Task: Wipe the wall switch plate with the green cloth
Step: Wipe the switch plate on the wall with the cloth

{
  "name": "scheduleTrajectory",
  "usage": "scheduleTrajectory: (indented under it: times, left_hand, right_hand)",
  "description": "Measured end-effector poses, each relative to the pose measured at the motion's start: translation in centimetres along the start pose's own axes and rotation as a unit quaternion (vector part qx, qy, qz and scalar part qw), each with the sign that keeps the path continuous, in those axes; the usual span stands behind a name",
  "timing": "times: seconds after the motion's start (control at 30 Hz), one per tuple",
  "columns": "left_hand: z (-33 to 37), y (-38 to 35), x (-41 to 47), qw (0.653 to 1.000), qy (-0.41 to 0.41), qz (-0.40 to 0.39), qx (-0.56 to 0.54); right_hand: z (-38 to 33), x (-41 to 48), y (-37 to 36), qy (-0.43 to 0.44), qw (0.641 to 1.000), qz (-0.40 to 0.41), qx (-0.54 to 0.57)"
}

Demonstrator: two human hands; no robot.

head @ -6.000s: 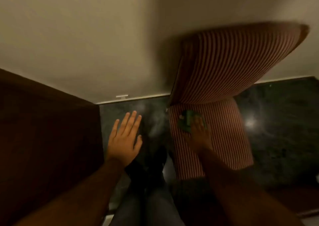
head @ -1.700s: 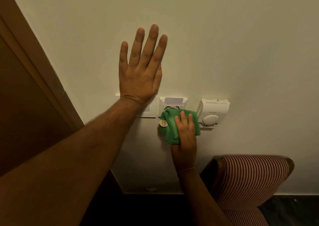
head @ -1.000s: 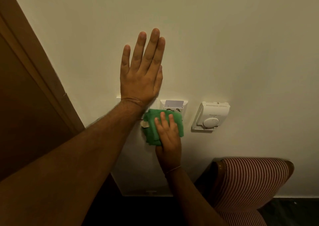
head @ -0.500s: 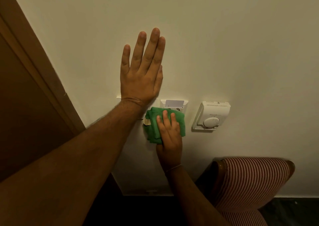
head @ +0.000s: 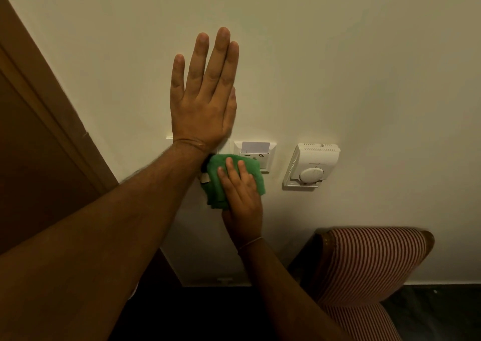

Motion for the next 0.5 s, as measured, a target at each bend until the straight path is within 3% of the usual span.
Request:
scheduleTrajectory:
  times: [0.07, 0.27, 0.5]
  left_hand:
    - [0.1, 0.1, 0.0, 1.0, -0.002, 0.004, 0.006]
    - [0.4, 0.3, 0.1, 1.0, -0.013, 0.02, 0.018]
    - [0.5, 0.6, 0.2, 0.999, -0.012, 0.016, 0.031]
  right_hand:
    - [1.0, -0.3, 1.1, 0.004, 1.0, 0.013, -0.012]
    - [3.3, -0.6, 4.1, -0.099, 0.988, 0.118, 0.015]
    - [0.0, 0.8, 1.0, -0.03, 0.999, 0.037, 0.024]
Point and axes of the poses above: each hand's wrist, its own x-axis towards the middle knuckle, its own y-axis out of the back of the hand, z = x × y, the point moved 9 cm from there along x, towards the middle knuckle, and after that the axes turned 2 degrees about z, right-handed, at the moved point
